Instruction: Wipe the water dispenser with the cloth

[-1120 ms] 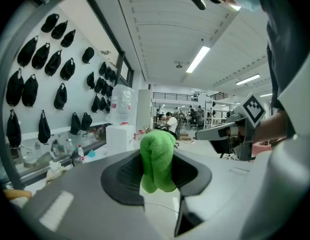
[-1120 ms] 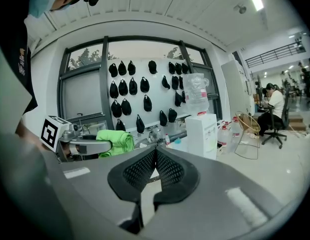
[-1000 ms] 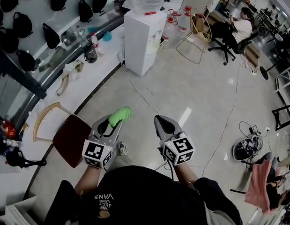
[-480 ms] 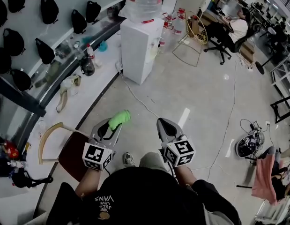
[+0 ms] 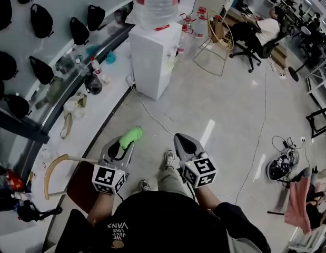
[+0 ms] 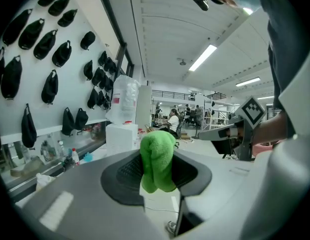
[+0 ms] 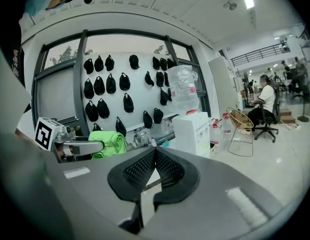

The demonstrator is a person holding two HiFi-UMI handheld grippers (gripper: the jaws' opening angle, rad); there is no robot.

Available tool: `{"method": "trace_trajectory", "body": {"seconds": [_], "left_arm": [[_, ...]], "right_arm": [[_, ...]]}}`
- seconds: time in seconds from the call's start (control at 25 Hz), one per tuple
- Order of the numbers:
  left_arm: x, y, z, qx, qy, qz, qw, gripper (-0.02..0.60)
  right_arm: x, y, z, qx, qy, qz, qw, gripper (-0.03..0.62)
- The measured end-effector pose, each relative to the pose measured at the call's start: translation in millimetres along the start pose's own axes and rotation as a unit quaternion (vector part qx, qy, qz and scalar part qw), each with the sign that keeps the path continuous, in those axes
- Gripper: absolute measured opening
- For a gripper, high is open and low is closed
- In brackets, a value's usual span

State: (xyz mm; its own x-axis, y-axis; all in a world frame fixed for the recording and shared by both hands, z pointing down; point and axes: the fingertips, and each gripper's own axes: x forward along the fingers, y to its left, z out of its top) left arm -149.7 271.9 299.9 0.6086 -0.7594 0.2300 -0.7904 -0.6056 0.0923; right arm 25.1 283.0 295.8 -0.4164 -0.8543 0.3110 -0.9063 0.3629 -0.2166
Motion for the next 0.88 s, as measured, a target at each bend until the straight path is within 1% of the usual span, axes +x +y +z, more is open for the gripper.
{"method": "trace_trajectory", "body": {"seconds": [0.16, 0.36, 0.64, 0.76, 0.88], "left_arm": [[42, 10, 13, -0.005, -0.001, 0.021, 0.9998, 0.135], [101, 15, 33, -0.007, -0.014, 0.042, 0.9990, 0.135], [167, 20, 46, -0.006, -0.023, 0.086, 0.9960, 0.135], [186, 22, 46, -0.010, -0.022, 0.092, 0.9955, 0.135], [199, 30, 45, -0.008, -0.017, 0.092, 0.9956, 0.135]], "right_arm": [[30, -34, 20, -0.007, 0.002, 0.014, 1.000, 0.006], [65, -85, 42, -0.024, 0.008, 0.038, 0.999, 0.006], [101, -141, 64, -0.039, 0.013, 0.076, 0.996, 0.006], [115, -159, 66, -0.036, 0.012, 0.080, 0.996, 0.006], [126, -164, 64, -0.026, 0.014, 0.082, 0.996, 0.006]]}}
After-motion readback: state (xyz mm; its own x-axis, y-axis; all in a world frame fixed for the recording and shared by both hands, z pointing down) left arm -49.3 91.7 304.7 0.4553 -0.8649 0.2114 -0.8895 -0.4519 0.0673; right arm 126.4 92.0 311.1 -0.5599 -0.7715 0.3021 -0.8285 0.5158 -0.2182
